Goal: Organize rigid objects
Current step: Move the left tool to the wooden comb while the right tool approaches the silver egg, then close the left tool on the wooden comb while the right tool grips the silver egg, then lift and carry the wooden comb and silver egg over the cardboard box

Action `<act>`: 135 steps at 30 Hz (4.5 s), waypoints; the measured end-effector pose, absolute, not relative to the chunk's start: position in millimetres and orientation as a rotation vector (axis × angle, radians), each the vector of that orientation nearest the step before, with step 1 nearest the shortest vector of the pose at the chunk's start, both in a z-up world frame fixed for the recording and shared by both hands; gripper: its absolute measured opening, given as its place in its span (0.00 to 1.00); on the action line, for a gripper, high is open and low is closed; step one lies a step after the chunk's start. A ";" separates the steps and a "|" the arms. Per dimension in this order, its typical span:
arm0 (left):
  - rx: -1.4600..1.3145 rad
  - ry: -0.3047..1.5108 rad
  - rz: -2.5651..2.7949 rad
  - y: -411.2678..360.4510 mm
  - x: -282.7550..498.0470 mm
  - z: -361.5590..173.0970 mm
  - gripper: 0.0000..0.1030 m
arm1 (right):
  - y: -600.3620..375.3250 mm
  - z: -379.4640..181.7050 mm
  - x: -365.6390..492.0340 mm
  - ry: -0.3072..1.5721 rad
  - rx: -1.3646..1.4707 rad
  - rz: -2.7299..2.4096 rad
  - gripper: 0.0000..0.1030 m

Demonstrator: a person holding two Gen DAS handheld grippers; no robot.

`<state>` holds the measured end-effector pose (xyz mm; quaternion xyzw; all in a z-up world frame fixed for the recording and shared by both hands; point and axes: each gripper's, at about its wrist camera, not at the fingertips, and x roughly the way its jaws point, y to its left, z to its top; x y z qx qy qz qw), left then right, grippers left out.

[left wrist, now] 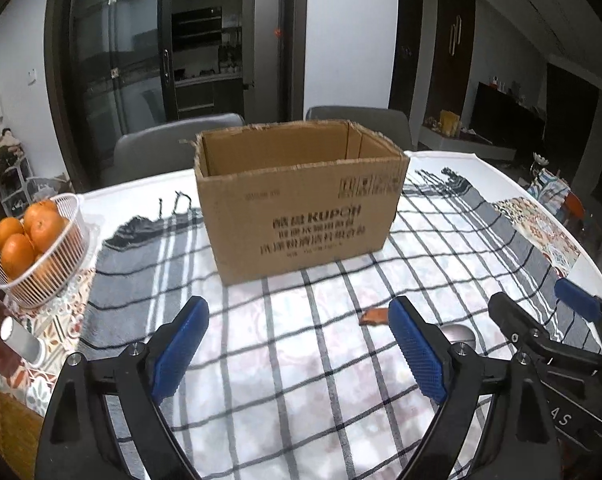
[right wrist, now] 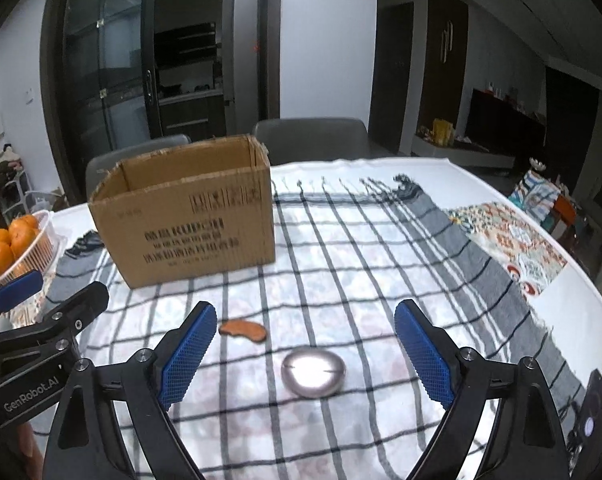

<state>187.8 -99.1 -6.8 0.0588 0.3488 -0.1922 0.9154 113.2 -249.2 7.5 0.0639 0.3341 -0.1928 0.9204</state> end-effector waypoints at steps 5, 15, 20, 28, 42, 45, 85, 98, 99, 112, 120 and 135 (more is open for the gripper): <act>0.132 0.740 -0.398 -102.4 191.3 -23.1 0.89 | -256.4 -15.1 112.6 0.722 0.185 -0.394 0.89; 0.193 0.819 -0.463 -132.0 208.2 -56.2 0.89 | -268.6 -65.1 121.5 0.815 0.260 -0.382 0.89; 0.187 0.868 -0.530 -146.0 217.8 -66.8 0.89 | -275.4 -82.9 126.0 0.855 0.290 -0.376 0.89; 0.156 0.998 -0.617 -171.7 235.0 -90.2 0.89 | -271.1 -92.3 134.9 0.880 0.248 -0.353 0.89; 0.187 1.053 -0.585 -204.9 249.6 -118.4 0.89 | -283.2 -109.9 148.3 0.912 0.248 -0.340 0.87; 0.218 1.039 -0.565 -211.2 249.7 -121.7 0.88 | -284.2 -110.8 149.6 0.907 0.237 -0.340 0.86; 0.258 0.952 -0.481 -188.7 242.7 -125.2 0.53 | -294.7 -119.1 147.6 0.898 0.250 -0.316 0.64; 0.228 0.894 -0.434 -164.8 229.0 -102.1 0.53 | -288.8 -106.5 144.9 0.872 0.256 -0.278 0.64; 0.225 0.891 -0.432 -163.5 227.7 -100.4 0.53 | -287.7 -104.8 144.3 0.870 0.254 -0.274 0.64; 0.170 0.843 -0.383 -136.3 208.8 -70.9 0.53 | -274.2 -78.9 136.3 0.824 0.230 -0.239 0.64; 0.136 0.810 -0.337 -114.9 199.2 -48.6 0.53 | -264.6 -54.3 132.9 0.780 0.207 -0.213 0.64; 0.078 0.705 -0.273 -84.1 203.2 17.1 0.53 | -244.8 9.8 151.4 0.654 0.166 -0.130 0.64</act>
